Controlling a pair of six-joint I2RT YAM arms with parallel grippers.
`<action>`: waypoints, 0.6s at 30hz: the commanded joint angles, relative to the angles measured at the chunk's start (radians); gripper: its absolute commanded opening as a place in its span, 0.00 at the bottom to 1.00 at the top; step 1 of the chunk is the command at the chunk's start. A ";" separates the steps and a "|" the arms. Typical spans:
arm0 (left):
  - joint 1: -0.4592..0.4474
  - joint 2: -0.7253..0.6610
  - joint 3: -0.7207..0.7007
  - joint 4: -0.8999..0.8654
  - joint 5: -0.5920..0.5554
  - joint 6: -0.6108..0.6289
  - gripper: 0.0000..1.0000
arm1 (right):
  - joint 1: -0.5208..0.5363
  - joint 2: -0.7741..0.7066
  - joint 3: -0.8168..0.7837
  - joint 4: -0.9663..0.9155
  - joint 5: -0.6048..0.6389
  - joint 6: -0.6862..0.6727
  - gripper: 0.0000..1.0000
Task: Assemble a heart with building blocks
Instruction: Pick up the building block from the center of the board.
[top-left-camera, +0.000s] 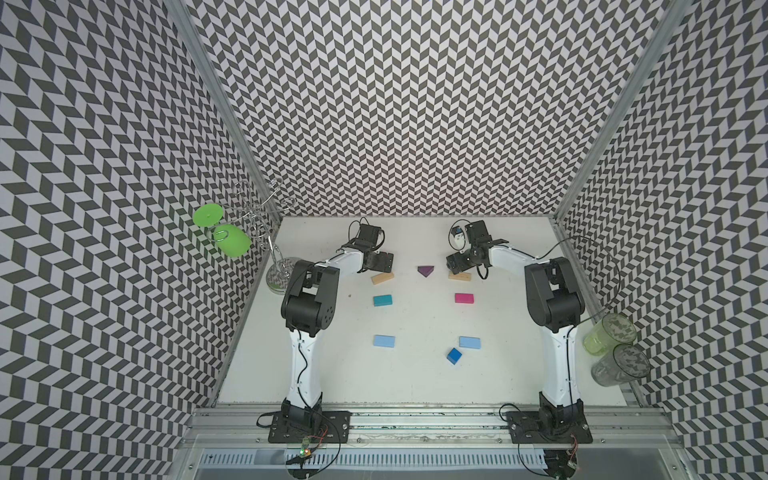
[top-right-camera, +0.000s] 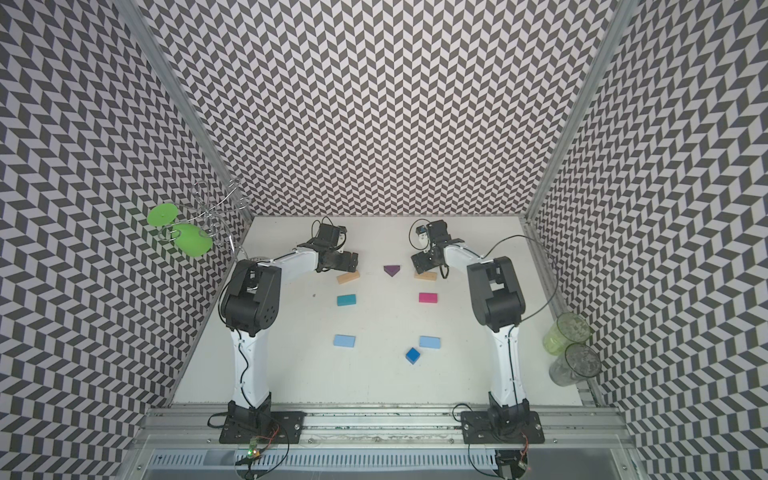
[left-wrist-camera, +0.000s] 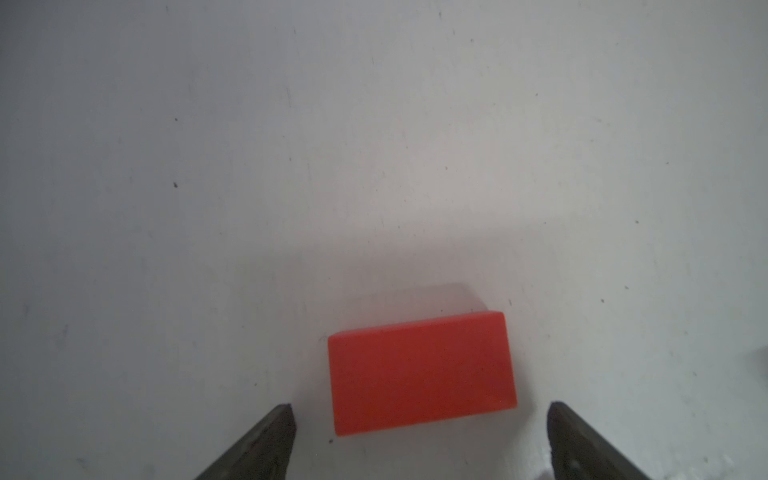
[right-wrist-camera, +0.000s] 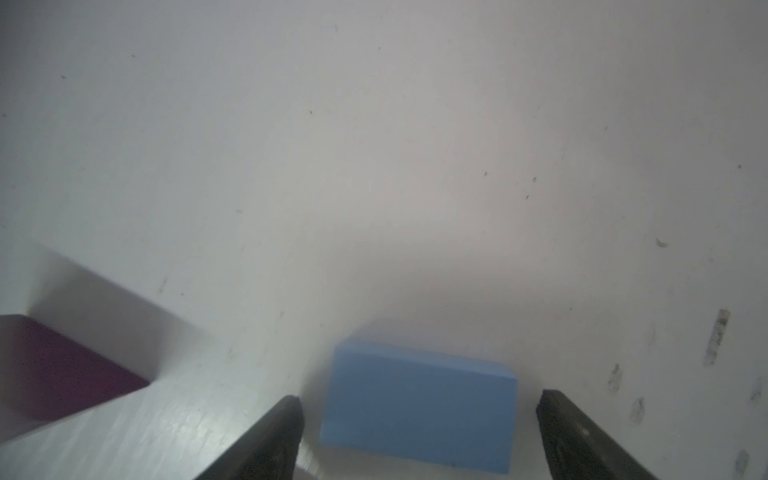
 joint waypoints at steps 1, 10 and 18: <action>-0.007 0.033 0.030 -0.045 -0.005 0.014 0.95 | -0.004 0.030 0.022 -0.009 -0.007 -0.008 0.79; -0.012 0.064 0.070 -0.072 -0.003 0.026 0.87 | -0.004 0.035 0.019 -0.018 -0.031 -0.015 0.58; -0.015 0.063 0.066 -0.084 -0.008 0.033 0.73 | -0.004 0.027 0.019 -0.021 -0.051 -0.014 0.43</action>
